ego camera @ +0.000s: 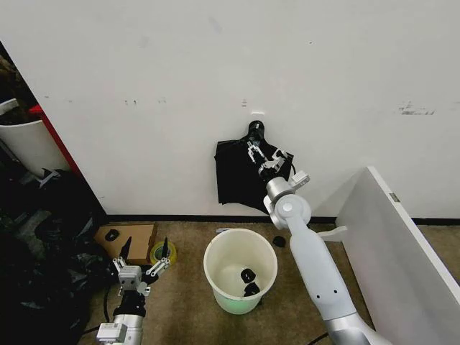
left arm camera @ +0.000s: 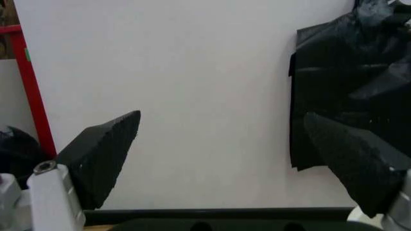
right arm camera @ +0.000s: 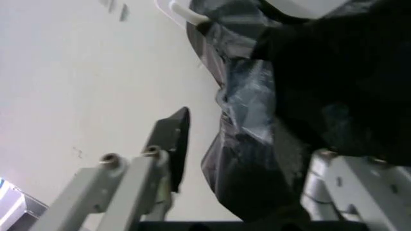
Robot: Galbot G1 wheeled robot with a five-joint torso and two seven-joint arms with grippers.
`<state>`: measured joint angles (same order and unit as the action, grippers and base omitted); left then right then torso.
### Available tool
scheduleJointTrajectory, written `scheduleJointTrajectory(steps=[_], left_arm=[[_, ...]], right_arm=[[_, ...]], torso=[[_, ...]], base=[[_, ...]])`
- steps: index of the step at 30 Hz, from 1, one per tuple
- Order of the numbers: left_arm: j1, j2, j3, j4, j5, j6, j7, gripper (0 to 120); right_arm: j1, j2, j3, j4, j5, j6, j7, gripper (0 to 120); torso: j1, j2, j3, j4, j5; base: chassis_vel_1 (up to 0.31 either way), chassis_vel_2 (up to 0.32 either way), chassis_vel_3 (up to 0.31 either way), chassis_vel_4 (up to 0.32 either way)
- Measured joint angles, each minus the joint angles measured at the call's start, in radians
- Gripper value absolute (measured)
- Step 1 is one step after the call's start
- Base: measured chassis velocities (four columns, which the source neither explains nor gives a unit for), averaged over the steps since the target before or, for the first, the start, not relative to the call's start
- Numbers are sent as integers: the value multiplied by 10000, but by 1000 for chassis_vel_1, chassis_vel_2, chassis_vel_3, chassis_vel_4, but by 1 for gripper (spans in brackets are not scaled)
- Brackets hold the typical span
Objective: Place the garbage bag over the trash bin.
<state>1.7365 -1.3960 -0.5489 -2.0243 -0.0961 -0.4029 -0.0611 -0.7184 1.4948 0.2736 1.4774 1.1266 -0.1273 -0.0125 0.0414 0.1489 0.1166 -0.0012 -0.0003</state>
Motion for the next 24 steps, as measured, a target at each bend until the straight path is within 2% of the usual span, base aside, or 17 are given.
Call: scheduleJointTrajectory(steps=[4,5,10,14,24], left_arm=[[-19,6,-4,0,-16,1,-24,100],[-19,6,-4,0,-16,1,-24,100],[-36,-2,-5,25,-20,0,-41,100],[-65,-15,18,52,-20,-2,-49,100],[-114,9,75,83,-20,-8,-76,99]], right_arm=[[30,0,17,-121,-2,24,39,20],[30,0,17,-121,-2,24,39,20],[-56,-110,23,-104,-43,71,79,0],[-194,-210,-23,32,-165,105,76,0],[-1886,-993,-379,1349,-889,114,-177,0]], torso=[[-1,0,0,1,0],[-1,0,0,1,0],[-1,0,0,0,0],[-1,0,0,0,0],[-1,0,-1,0,1]], base=[[0,0,0,0],[0,0,0,0],[0,0,0,0],[0,0,0,0],[0,0,0,0]])
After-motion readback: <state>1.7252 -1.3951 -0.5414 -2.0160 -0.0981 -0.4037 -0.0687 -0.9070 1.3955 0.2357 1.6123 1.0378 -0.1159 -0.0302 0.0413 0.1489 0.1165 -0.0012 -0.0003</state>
